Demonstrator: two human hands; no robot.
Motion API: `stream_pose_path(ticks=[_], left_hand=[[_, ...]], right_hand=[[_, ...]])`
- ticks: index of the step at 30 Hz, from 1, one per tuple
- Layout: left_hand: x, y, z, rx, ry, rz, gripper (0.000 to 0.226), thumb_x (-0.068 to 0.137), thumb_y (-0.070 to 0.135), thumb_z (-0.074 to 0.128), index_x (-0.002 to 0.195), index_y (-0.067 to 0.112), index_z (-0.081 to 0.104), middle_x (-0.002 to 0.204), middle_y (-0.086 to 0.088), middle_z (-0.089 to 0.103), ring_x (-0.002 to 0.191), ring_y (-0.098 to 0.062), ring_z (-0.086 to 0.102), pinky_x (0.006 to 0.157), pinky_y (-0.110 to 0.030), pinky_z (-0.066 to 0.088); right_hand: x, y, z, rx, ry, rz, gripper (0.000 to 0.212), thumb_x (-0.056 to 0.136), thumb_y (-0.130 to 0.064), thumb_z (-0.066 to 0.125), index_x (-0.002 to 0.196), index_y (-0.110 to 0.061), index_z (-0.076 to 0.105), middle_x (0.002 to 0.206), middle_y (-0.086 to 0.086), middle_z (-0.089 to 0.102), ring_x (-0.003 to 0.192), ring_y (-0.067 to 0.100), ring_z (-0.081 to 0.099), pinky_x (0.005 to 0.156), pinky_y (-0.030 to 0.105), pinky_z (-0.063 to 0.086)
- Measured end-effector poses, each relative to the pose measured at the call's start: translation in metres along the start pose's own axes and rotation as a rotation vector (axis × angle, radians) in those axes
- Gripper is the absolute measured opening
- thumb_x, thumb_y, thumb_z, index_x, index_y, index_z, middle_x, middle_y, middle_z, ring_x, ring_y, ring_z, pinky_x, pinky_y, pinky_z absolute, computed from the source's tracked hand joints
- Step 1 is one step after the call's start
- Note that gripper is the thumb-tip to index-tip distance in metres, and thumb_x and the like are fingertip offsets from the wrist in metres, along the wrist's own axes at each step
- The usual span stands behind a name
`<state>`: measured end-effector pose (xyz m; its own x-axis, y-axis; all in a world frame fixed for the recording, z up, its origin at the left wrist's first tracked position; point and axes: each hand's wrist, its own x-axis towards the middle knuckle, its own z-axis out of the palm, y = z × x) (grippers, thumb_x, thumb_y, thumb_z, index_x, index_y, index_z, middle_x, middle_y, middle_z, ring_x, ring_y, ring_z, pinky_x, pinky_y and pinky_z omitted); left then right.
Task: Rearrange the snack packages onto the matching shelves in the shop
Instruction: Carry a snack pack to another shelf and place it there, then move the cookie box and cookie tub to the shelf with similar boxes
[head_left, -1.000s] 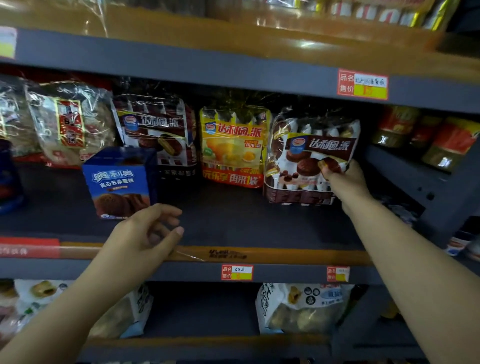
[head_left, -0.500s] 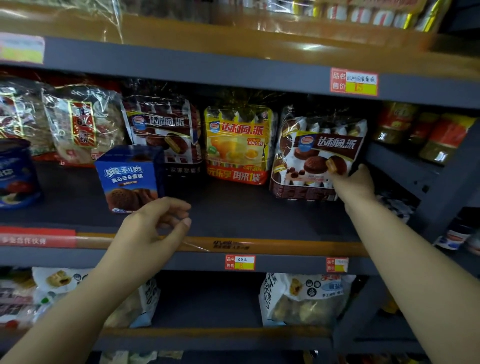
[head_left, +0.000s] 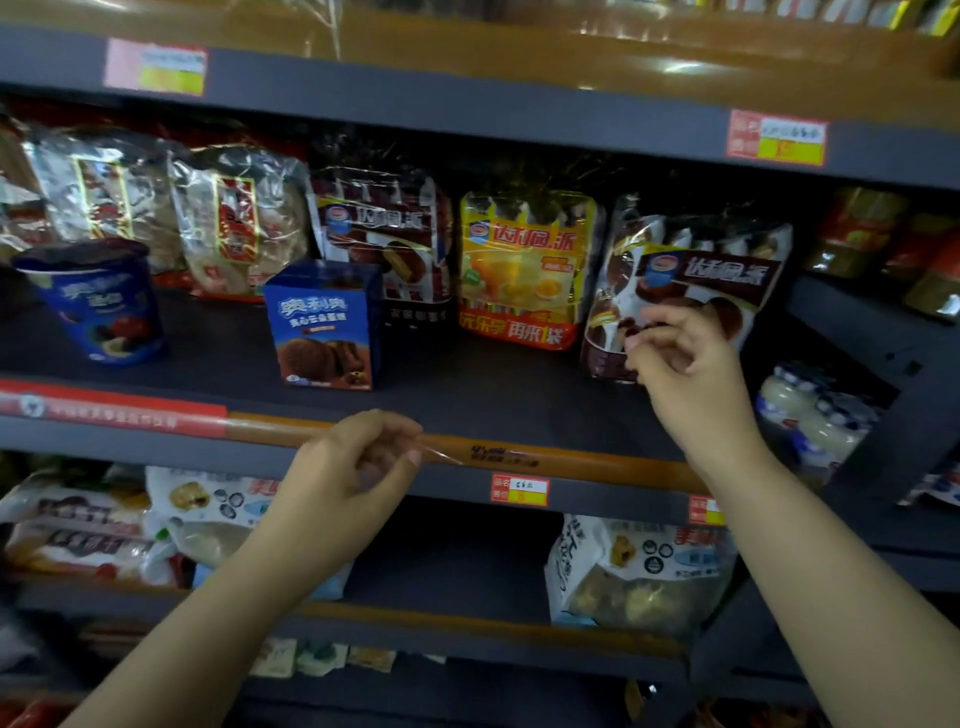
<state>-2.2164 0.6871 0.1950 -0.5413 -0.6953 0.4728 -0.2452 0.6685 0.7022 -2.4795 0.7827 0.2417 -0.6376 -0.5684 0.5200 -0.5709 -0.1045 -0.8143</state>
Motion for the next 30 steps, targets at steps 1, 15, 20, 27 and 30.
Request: stream_pose_path(ticks=[1,15,20,27,30], left_hand=[[-0.004,-0.003,-0.003,0.002,0.002,-0.014,0.011,0.087,0.022,0.062,0.095,0.028,0.064,0.082,0.008,0.066,0.087,-0.004,0.060,0.070,-0.012,0.048],[-0.085,-0.070,-0.076,0.163,0.062,-0.339,0.016,0.088,0.020,0.060,0.098,0.033,0.056,0.081,0.013,0.062,0.080,0.002,0.058,0.059,-0.003,0.040],[-0.125,-0.096,-0.076,0.206,0.041,-0.430,0.009,0.089,0.021,0.058,0.094,0.028,0.057,0.066,0.013,0.059,0.057,0.004,0.059,0.049,-0.008,0.042],[-0.150,-0.160,-0.080,0.143,-0.068,-0.567,0.010,0.089,0.020,0.059,0.090,0.029,0.055,0.083,0.008,0.064,0.073,-0.007,0.062,0.057,-0.022,0.047],[-0.144,-0.186,-0.096,0.136,-0.170,-0.612,0.008,0.090,0.020,0.058,0.098,0.022,0.056,0.086,0.006,0.063,0.077,-0.008,0.061,0.060,-0.026,0.050]], right_hand=[[-0.004,-0.007,0.009,0.008,-0.069,-0.013,0.021,0.088,-0.016,0.063,0.099,-0.033,0.058,0.090,-0.005,0.066,0.086,0.012,0.064,0.078,0.025,0.050],[-0.056,-0.047,0.096,0.128,-0.390,-0.149,0.022,0.089,-0.015,0.063,0.098,-0.035,0.060,0.087,-0.008,0.066,0.083,0.005,0.064,0.075,0.015,0.049],[-0.129,-0.041,0.111,0.216,-0.531,-0.215,0.018,0.087,-0.022,0.061,0.098,-0.037,0.061,0.086,-0.005,0.066,0.081,0.013,0.065,0.074,0.020,0.051],[-0.198,0.023,0.187,-0.055,-0.745,0.229,0.028,0.087,-0.019,0.067,0.112,-0.026,0.058,0.094,-0.010,0.061,0.084,0.003,0.060,0.073,0.017,0.047],[-0.200,0.038,0.221,-0.180,-0.602,0.346,0.052,0.085,-0.029,0.069,0.131,-0.019,0.047,0.110,-0.007,0.056,0.095,0.009,0.059,0.080,0.023,0.048]])
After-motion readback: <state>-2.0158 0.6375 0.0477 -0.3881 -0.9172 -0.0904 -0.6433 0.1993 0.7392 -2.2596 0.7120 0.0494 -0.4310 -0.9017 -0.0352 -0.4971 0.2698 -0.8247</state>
